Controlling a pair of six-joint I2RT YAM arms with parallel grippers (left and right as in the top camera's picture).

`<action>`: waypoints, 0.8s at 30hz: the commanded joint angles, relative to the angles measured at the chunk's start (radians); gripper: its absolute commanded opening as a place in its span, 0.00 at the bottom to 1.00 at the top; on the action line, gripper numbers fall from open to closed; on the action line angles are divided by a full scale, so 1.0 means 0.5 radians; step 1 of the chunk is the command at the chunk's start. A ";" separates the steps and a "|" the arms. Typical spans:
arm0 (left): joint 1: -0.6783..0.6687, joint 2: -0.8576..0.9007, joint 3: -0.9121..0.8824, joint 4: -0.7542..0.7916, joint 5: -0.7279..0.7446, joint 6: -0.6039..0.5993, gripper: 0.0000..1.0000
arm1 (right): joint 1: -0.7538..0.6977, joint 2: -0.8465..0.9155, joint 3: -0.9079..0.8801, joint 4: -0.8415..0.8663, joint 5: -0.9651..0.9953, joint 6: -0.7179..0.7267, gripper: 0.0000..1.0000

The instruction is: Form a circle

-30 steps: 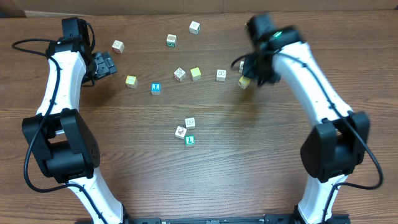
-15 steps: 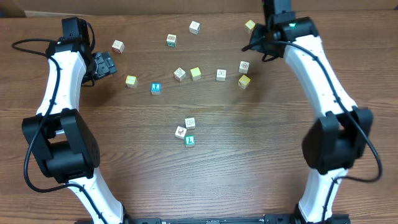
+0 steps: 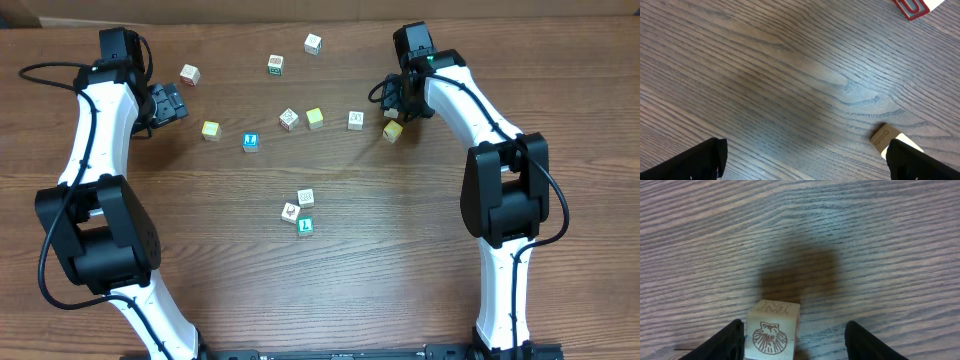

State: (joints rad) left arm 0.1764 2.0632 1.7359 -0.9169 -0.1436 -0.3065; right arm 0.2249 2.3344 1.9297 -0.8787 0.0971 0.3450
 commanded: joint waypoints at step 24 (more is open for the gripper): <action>-0.014 -0.020 -0.013 0.003 -0.011 0.015 1.00 | -0.011 0.032 0.129 -0.191 -0.160 -0.012 0.19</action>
State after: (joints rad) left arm 0.1764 2.0632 1.7355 -0.9169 -0.1436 -0.3069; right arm 0.2241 2.3360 1.9388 -0.9272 0.0223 0.3412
